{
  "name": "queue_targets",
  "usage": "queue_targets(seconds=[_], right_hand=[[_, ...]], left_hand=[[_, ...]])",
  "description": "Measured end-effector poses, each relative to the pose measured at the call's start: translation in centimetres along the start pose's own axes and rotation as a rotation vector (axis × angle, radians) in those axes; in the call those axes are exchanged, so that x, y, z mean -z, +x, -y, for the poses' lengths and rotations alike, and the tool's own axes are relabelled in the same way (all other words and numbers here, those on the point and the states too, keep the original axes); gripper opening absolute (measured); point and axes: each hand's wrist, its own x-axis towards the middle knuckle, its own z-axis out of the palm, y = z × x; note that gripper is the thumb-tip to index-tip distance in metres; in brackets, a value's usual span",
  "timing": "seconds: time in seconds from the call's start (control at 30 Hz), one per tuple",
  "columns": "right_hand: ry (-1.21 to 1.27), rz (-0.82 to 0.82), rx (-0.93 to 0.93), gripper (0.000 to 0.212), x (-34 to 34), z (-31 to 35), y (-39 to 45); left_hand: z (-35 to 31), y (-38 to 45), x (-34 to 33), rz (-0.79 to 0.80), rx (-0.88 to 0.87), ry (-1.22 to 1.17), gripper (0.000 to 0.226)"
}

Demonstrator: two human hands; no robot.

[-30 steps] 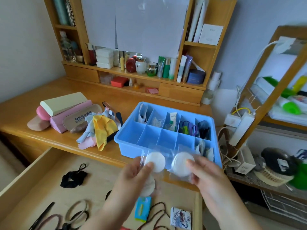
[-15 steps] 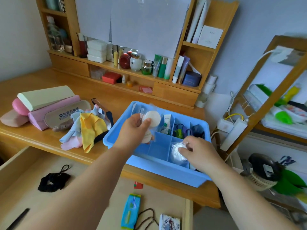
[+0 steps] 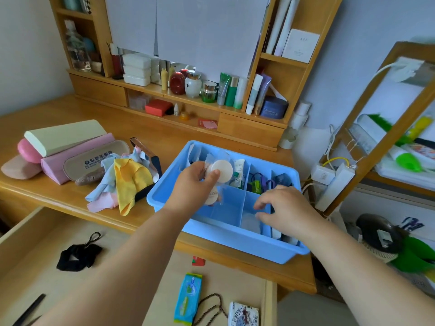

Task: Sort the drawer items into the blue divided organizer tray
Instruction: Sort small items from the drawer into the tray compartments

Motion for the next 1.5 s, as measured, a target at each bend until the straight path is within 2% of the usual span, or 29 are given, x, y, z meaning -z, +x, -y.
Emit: queue_targets(seconds=[0.1, 0.13, 0.2, 0.3, 0.33, 0.43, 0.5, 0.57, 0.7, 0.8, 0.93, 1.07, 1.17, 1.23, 1.33, 1.4, 1.5], right_hand=[[-0.249, 0.109, -0.021, 0.025, -0.9, 0.5, 0.6], [-0.266, 0.104, -0.020, 0.022, -0.8, 0.6, 0.6], [-0.133, 0.073, 0.016, 0.014, -0.2, 0.8, 0.7], [0.186, 0.341, -0.024, 0.023, 1.2, 1.4, 1.2], [0.212, 0.440, -0.049, 0.026, 1.4, 1.6, 1.4], [-0.005, 0.698, 0.004, 0.026, 1.3, 2.5, 2.4], [-0.093, 0.790, 0.029, 0.032, 1.5, 2.9, 2.7], [-0.139, 0.731, 0.007, 0.035, 2.2, 2.8, 2.9], [-0.295, 0.504, 0.012, 0.048, 2.7, 1.8, 2.8], [-0.413, 0.413, 0.167, 0.032, 1.6, 0.9, 2.3], [-0.443, 0.469, 0.169, 0.032, 0.2, 0.8, 2.3], [-0.570, 0.434, 0.205, 0.017, -0.9, 1.9, 2.9], [-0.636, 0.439, 0.229, 0.029, -1.1, 2.1, 3.4], [-0.588, 0.467, 0.195, 0.033, -0.8, 1.9, 3.5], [-0.540, 0.383, 0.146, 0.022, -0.7, 1.9, 3.7], [-0.577, 0.300, 0.128, 0.025, -1.0, 2.2, 3.6], [-0.592, 0.294, 0.120, 0.023, -1.1, 2.4, 3.6]], left_hand=[[0.1, 0.0, 0.0, -0.005, -0.005, -0.002, 0.017], [0.1, 0.0, 0.0, -0.005, -0.007, 0.000, 0.017], [0.3, 0.1, 0.0, -0.013, -0.013, 0.008, 0.018], [0.4, 0.2, -0.1, -0.022, -0.022, 0.023, 0.017], [0.4, 0.2, -0.1, -0.022, -0.023, 0.028, 0.015], [0.5, 0.2, -0.1, -0.029, -0.025, 0.039, 0.015], [0.5, 0.2, 0.0, -0.039, -0.030, 0.050, 0.017], [0.5, 0.2, 0.0, -0.041, -0.033, 0.047, 0.017], [0.4, 0.1, -0.1, -0.034, -0.032, 0.045, 0.016], [0.4, 0.2, -0.1, -0.037, -0.038, 0.068, 0.018], [0.4, 0.2, -0.1, -0.028, -0.028, 0.053, 0.019], [0.4, 0.2, -0.1, -0.033, -0.025, 0.057, 0.019], [0.5, 0.2, 0.0, -0.031, -0.023, 0.048, 0.018], [0.5, 0.3, -0.1, -0.028, -0.022, 0.046, 0.018], [0.6, 0.3, -0.1, -0.028, -0.021, 0.055, 0.018], [0.6, 0.4, -0.1, -0.027, -0.021, 0.050, 0.019], [0.5, 0.3, -0.2, -0.011, -0.009, 0.031, 0.019]])
